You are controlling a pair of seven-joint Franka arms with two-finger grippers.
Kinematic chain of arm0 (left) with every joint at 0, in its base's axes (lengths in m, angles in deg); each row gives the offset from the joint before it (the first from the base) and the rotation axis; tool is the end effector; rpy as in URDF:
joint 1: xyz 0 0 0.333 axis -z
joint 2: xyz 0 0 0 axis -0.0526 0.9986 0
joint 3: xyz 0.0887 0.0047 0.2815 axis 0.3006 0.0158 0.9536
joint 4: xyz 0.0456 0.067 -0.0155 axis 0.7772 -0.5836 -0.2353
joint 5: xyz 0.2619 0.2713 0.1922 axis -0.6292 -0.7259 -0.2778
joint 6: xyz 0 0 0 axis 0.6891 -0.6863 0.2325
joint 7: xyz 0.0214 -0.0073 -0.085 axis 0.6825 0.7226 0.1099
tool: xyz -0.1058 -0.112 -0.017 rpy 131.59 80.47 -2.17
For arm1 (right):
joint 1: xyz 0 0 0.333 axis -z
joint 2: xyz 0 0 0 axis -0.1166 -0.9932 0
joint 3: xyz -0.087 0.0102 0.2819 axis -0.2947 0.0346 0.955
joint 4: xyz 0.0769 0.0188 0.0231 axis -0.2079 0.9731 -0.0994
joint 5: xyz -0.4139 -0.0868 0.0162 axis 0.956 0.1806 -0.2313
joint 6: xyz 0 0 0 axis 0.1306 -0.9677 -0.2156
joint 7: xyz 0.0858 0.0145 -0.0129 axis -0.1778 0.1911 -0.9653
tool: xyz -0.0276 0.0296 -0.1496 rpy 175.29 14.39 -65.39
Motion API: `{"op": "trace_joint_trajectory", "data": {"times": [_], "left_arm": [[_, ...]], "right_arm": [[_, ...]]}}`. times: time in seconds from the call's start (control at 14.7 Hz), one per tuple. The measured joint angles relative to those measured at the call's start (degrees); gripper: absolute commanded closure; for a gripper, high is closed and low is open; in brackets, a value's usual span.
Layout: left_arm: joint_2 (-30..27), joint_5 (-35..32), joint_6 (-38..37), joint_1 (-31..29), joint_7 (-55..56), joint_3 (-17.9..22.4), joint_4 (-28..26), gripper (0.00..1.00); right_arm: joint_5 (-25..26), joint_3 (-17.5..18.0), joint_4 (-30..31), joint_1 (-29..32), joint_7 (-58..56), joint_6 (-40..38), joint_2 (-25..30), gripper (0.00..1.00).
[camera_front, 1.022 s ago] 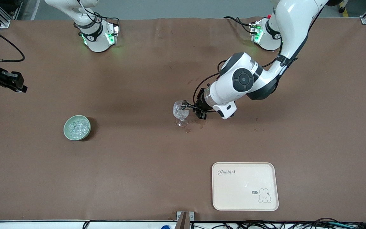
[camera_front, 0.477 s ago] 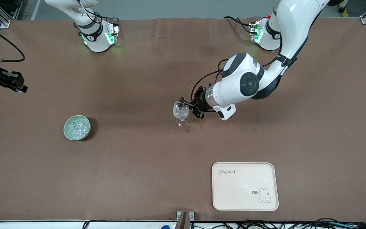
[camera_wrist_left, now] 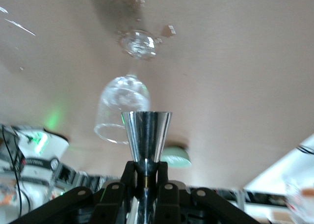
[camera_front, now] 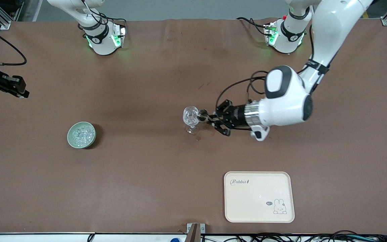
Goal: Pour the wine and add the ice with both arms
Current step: 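Move the left gripper's jigger to the tray while the right gripper brings ice, then open the right gripper over the glass while the left gripper sets the jigger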
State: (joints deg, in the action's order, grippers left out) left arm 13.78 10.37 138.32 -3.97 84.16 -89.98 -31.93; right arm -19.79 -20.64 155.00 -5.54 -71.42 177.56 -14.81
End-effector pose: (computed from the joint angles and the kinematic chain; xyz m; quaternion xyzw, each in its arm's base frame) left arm 0.6176 -0.3740 0.3187 0.6509 0.6279 -0.3433 0.2533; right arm 0.5763 -0.0196 0.5427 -0.9992 0.0373 -0.0026 0.0102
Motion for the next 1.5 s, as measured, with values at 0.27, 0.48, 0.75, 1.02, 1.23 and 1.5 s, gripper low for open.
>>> {"op": "trace_joint_trajectory", "data": {"times": [0.27, 0.48, 0.75, 1.02, 1.23, 1.5], "left_arm": [[4.3, 6.2, -1.5, -7.2, -4.9, 0.0, 5.1, 0.99], [8.4, 10.4, -1.7, -12.0, -11.0, 0.0, 7.9, 0.99], [14.1, 11.9, -1.8, -16.1, -17.5, 0.1, 10.6, 0.99], [21.2, 12.0, -1.8, -19.0, -23.8, 0.3, 13.2, 0.99], [25.7, 12.0, -1.8, -20.4, -27.4, 0.3, 14.6, 0.99], [29.1, 14.4, -1.3, -20.3, -31.8, 1.4, 15.7, 0.99]], "right_arm": [[-0.2, 0.3, 0.1, -1.8, 0.0, 1.9, 0.0, 1.0], [-0.7, 0.5, 0.5, -5.2, 2.6, 4.1, -0.2, 1.0], [-1.0, 0.8, 0.0, -12.7, 15.8, 7.1, -2.9, 1.0], [-1.0, 1.0, -5.5, -21.4, 30.0, 8.2, -10.4, 1.0], [-1.0, 1.0, -10.0, -26.7, 37.0, 8.4, -16.2, 1.0], [-1.0, 1.0, -12.0, -33.7, 45.5, 13.1, -21.1, 1.0]]}}
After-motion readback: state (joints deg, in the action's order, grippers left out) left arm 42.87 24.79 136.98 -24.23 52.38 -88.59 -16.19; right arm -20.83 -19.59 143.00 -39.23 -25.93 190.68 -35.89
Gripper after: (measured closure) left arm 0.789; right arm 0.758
